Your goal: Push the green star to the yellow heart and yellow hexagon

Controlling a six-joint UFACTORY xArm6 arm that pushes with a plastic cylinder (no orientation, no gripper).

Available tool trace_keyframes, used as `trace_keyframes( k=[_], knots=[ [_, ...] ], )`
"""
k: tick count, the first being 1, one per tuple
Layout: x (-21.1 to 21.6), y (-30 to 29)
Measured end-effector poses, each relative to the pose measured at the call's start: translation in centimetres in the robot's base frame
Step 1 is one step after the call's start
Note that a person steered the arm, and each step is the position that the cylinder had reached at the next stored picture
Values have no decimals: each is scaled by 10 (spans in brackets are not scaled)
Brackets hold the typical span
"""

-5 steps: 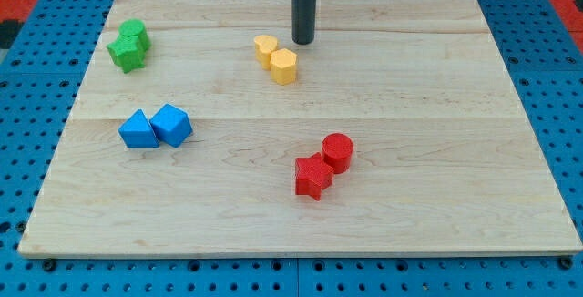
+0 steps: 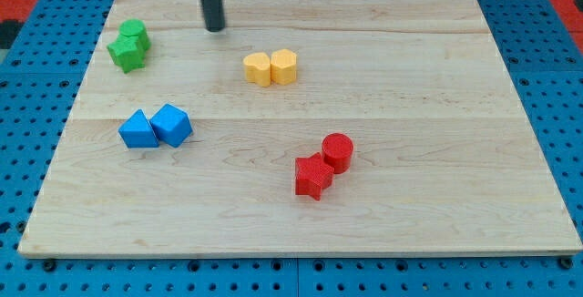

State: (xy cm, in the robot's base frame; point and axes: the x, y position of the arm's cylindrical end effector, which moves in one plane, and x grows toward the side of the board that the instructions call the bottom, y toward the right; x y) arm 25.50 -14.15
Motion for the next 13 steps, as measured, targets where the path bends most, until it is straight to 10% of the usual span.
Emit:
trace_keyframes(
  k=[2, 4, 7, 13],
  knots=[
    [2, -145],
    [67, -152],
    [86, -6],
    [33, 59]
  ],
)
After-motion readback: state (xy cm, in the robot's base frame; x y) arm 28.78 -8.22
